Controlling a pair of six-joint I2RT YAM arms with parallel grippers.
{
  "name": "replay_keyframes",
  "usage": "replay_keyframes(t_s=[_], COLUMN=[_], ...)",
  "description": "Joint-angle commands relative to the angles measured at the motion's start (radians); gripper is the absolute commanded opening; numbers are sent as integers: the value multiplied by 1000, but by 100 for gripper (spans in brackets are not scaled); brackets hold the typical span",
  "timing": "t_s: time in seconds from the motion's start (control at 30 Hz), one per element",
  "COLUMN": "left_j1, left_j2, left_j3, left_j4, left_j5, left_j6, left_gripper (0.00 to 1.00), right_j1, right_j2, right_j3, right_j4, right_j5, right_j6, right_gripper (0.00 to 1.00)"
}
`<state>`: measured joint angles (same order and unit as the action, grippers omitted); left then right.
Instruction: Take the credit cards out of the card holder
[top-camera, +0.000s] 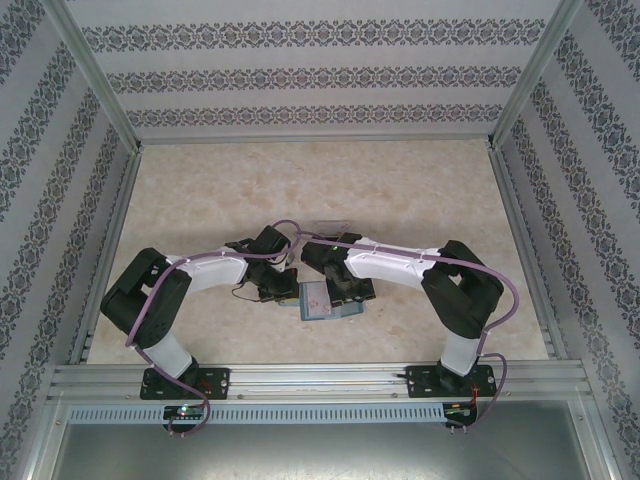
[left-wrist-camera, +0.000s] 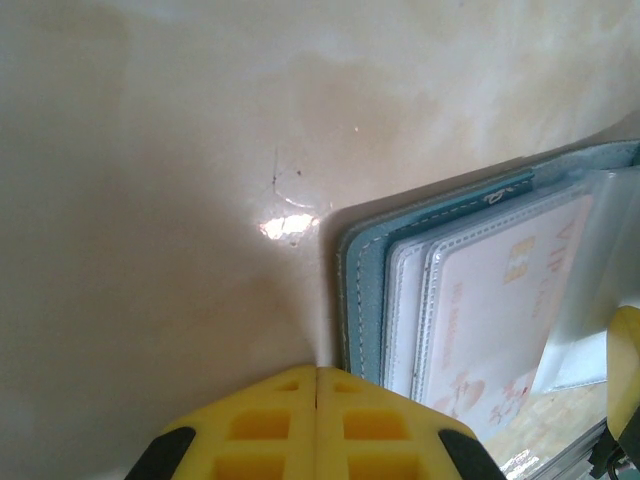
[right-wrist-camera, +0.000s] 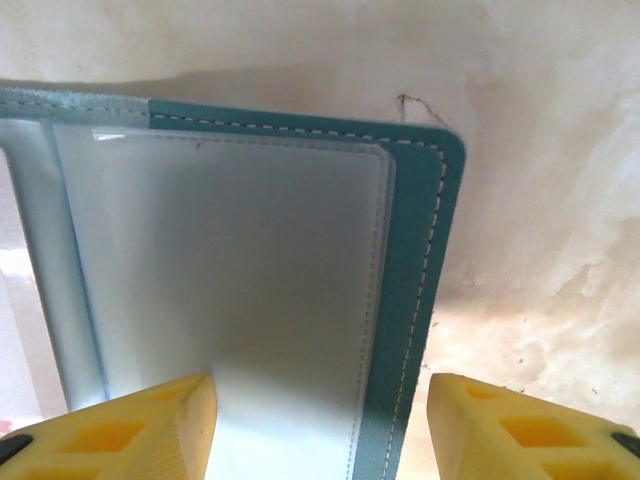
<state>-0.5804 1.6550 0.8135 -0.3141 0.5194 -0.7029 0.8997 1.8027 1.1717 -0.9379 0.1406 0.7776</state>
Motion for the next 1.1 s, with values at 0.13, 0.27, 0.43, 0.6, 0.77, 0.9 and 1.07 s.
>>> replay_keyframes(t_s=[0.13,0.27,0.43,0.6,0.77,0.9,1.07], left_j1=[2,2,2,0,-12,-33,-66], left_j2=[17,8,-9,-40,-59,-57,-35], left_j3=[-9,-7,9,25,54,76,98], left_j4=[-62,-68,-80,-86,-107,-109,-85], left_j5=[-6,-11,-20,-22,-24,-20,-13], left_j6=[23,23,21,10,6,-5,-31], left_gripper=[0,0,0,0,0,0,0], right_j1=[10,8,9,8,8,8,9], right_j2=[-3,-26,-44,-54,-74,-95,-119], right_j3=[8,8,3,3,8,11,16], right_j4=[-46,-46,-29,-24,-34,-38,-36], right_j5=[48,51,38,30,35,34,25], right_j6=[-14,-15,-25,-31,-35,-36,-41], right_gripper=[57,51,46,41,38,38,38])
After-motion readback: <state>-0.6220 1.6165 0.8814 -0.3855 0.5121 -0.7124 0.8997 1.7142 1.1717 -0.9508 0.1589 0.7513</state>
